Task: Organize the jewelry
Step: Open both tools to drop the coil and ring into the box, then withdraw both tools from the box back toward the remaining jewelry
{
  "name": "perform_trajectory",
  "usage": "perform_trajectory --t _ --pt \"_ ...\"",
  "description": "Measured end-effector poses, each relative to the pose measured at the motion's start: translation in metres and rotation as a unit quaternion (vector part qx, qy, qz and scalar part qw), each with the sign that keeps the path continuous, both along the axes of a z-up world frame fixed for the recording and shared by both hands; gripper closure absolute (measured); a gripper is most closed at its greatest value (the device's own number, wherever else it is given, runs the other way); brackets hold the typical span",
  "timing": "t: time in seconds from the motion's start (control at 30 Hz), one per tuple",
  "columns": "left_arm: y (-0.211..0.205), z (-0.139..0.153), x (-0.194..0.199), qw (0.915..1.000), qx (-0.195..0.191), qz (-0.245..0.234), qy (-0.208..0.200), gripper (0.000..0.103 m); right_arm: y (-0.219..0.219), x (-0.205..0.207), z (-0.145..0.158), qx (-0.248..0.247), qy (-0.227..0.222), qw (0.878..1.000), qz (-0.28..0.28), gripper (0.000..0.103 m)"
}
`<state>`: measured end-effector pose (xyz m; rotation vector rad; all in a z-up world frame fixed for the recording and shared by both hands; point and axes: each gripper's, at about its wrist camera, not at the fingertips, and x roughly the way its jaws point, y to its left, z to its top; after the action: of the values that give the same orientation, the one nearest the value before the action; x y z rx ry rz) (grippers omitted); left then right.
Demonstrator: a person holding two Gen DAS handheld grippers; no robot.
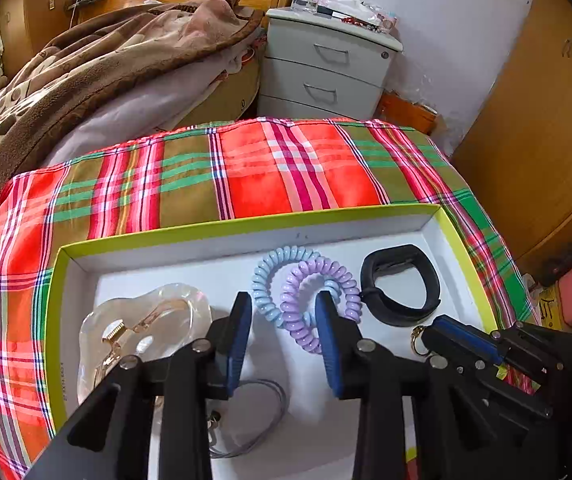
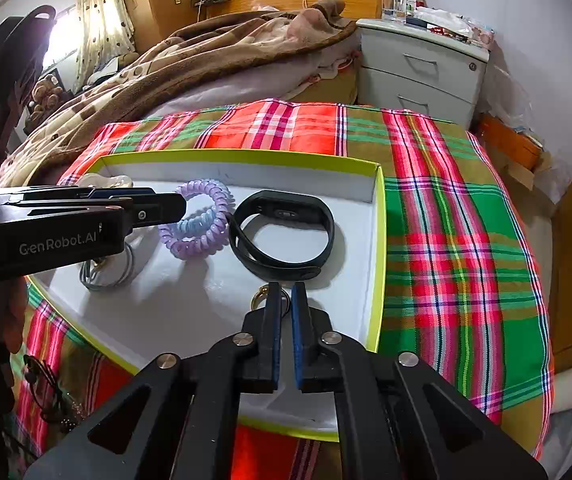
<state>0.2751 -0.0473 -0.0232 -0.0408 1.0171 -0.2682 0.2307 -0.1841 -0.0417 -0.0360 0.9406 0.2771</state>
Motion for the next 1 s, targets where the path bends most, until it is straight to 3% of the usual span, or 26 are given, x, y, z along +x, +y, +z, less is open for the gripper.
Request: perform_trajectory --t 0.37,0.53,1.0 --pt "0.001 0.012 -0.012 0.9999 -0.004 -0.005 -0.01 0.064 -0.005 -0.009 0.008 0.017 -0.012 1.0 -0.015 0.086" --pt "0.003 0.02 -0.026 0.9998 -0.007 -0.006 -0.019 0.064 -0.007 -0.017 0.017 0.024 -0.024 0.999 -0.019 0.072" --pt "0.025 0.044 -0.078 0.999 -0.012 0.005 -0.042 0.062 -0.003 -0.049 0.039 0.039 -0.047 0.998 -0.01 0.071"
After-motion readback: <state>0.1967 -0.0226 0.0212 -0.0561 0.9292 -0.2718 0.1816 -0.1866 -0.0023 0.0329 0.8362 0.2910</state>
